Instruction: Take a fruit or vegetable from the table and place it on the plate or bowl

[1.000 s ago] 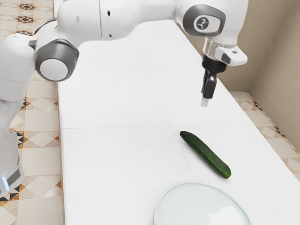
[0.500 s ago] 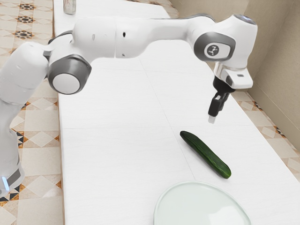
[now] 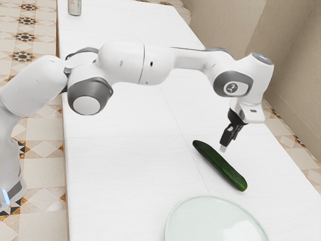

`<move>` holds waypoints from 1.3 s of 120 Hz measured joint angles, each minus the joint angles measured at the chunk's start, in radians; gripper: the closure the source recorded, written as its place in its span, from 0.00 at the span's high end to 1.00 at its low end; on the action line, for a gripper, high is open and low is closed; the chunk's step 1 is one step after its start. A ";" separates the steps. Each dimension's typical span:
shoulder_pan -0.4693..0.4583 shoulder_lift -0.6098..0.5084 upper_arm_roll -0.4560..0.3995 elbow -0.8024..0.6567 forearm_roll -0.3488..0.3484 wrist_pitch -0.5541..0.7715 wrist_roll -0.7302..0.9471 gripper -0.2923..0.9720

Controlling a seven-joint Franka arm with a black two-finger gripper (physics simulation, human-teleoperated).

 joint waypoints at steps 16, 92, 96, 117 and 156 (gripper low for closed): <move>0.001 0.015 -0.007 0.000 -0.009 -0.007 0.024 0.77; 0.015 0.073 -0.037 0.002 -0.027 0.007 0.086 0.77; 0.015 0.075 -0.037 0.002 -0.027 0.010 0.088 0.77; 0.015 0.084 -0.038 0.002 -0.030 0.025 0.096 0.77; 0.022 0.098 -0.037 0.000 -0.041 0.043 0.105 0.77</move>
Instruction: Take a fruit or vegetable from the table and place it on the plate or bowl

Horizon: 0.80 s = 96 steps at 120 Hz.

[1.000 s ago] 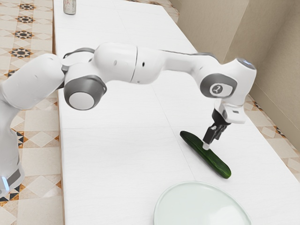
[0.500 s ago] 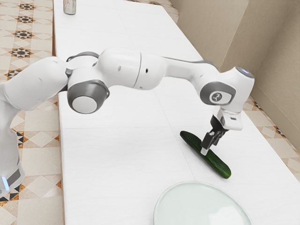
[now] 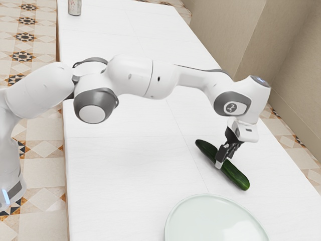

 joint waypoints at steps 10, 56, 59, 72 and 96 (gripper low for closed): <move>0.000 0.004 0.000 0.000 0.000 0.001 0.002 0.77; 0.001 0.002 -0.001 0.001 0.002 0.006 0.008 0.42; 0.001 0.001 0.000 0.002 0.002 0.006 0.008 0.42; 0.001 -0.004 0.004 0.002 0.004 0.003 0.009 0.41; -0.001 -0.019 0.006 0.043 0.007 -0.014 0.011 0.40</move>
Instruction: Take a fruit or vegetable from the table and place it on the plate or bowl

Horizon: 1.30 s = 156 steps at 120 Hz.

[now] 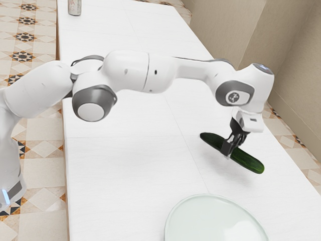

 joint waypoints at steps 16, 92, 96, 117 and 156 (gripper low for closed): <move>-0.009 -0.012 -0.006 0.055 0.001 -0.022 -0.003 0.40; -0.249 -0.070 -0.008 0.069 0.004 -0.089 -0.087 0.39; -0.263 -0.070 -0.008 0.069 0.004 -0.090 -0.094 0.39; -0.317 -0.071 -0.008 0.069 0.005 -0.096 -0.131 0.39; -0.404 -0.070 -0.009 0.067 0.010 -0.105 -0.204 0.39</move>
